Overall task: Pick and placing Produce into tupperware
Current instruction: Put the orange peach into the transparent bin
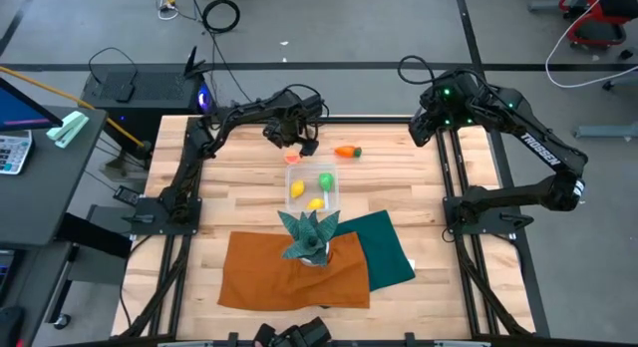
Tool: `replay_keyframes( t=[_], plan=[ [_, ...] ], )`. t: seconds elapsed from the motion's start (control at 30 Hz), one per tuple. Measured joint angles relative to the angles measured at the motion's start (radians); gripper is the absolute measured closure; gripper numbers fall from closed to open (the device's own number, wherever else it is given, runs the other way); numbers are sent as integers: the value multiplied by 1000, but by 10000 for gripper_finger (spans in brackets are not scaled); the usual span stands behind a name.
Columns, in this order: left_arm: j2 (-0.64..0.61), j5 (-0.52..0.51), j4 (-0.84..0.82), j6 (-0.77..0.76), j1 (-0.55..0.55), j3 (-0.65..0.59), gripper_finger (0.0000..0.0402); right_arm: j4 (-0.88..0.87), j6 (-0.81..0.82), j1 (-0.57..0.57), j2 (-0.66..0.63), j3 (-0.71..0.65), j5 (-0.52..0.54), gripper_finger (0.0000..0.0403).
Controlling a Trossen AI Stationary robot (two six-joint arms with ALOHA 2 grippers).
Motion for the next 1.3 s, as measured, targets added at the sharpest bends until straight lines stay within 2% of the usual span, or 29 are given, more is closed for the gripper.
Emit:
replay_keyframes(
  t=[0.7, 0.9, 1.13, 1.3],
  plan=[
    [0, 32, 6, -14, 0, 0, 3, 0, 0, 0, 0, 0, 1, 199],
    [-1, 88, 2, -14, -5, 0, 3, 0, 1, 0, 0, 0, 1, 199],
    [22, 89, -24, -2, -11, 0, 3, 0, 0, 0, 0, 0, 2, 199],
    [45, 40, -41, 6, -18, 0, 3, 0, 1, 0, 0, 0, 2, 199]
  ],
)
